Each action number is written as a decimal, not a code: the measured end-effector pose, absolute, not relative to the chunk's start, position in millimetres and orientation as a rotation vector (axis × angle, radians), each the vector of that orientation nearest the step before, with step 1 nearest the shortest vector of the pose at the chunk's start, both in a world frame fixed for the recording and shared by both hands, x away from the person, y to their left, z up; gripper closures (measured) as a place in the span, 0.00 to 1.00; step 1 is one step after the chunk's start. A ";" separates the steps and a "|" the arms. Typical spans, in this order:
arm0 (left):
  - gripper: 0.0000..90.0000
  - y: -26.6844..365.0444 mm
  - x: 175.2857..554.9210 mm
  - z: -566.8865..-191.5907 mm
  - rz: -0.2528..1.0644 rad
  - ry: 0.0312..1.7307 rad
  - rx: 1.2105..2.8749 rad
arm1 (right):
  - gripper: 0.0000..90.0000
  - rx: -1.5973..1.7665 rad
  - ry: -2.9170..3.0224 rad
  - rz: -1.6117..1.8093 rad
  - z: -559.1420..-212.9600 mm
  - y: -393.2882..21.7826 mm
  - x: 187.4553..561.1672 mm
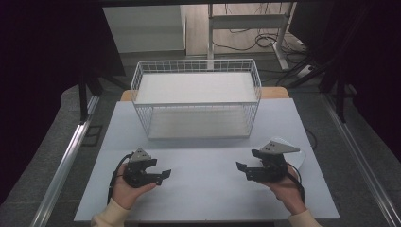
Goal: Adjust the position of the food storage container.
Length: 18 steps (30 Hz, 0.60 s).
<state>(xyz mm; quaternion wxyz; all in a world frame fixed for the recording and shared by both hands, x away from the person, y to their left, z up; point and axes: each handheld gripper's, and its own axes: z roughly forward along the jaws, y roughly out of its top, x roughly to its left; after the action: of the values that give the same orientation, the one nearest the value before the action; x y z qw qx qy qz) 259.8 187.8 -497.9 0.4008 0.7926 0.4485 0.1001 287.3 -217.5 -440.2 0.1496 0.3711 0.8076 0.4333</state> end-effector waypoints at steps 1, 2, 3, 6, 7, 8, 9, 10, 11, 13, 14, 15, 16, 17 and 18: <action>0.29 187.0 259.6 -498.0 0.253 1.132 2.003 | 0.27 1.065 2.312 1.241 -434.5 -218.0 289.3; 0.29 186.5 259.2 -497.8 0.251 1.133 2.005 | 0.28 1.061 2.299 1.247 -428.8 -219.1 291.5; 0.29 186.1 259.0 -497.7 0.249 1.130 2.006 | 0.28 1.064 2.291 1.256 -423.3 -220.5 293.6; 0.29 185.9 258.6 -496.4 0.242 1.127 1.999 | 0.29 1.064 2.268 1.263 -411.4 -226.2 300.3; 0.29 185.8 258.6 -496.2 0.245 1.130 1.994 | 0.30 1.070 2.261 1.270 -407.6 -229.5 303.2; 0.29 186.0 258.8 -496.2 0.247 1.131 1.992 | 0.30 1.077 2.260 1.275 -405.3 -232.3 305.4; 0.29 186.2 259.1 -496.4 0.246 1.132 1.993 | 0.30 1.081 2.256 1.272 -403.5 -235.4 307.5; 0.29 186.2 259.4 -496.9 0.246 1.135 1.993 | 0.30 1.089 2.249 1.262 -402.2 -238.4 309.5; 0.29 186.1 259.7 -497.4 0.247 1.137 1.996 | 0.30 1.097 2.243 1.253 -401.2 -241.5 311.4; 0.29 185.8 259.9 -498.1 0.249 1.137 2.001 | 0.31 1.112 2.232 1.220 -399.3 -250.6 316.4; 0.29 185.4 259.9 -498.4 0.253 1.136 2.005 | 0.31 1.112 2.232 1.220 -399.3 -250.6 316.4; 0.29 185.0 259.7 -498.3 0.257 1.136 2.005 | 0.31 1.129 2.224 1.209 -398.2 -255.4 319.5; 0.29 185.0 259.7 -498.3 0.257 1.136 2.005 | 0.31 1.129 2.224 1.209 -398.2 -255.4 319.5; 0.29 184.9 259.5 -498.1 0.258 1.136 2.004 | 0.31 1.145 2.213 1.205 -397.6 -258.7 322.1; 0.29 184.8 259.4 -497.9 0.260 1.136 2.003 | 0.31 1.156 2.203 1.200 -397.3 -261.2 324.3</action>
<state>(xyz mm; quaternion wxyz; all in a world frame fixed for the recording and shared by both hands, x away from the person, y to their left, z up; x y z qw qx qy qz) 259.4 184.8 -497.9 0.4004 0.7920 0.4493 0.1026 324.3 -261.2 -397.3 0.1882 0.4111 0.7833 0.4267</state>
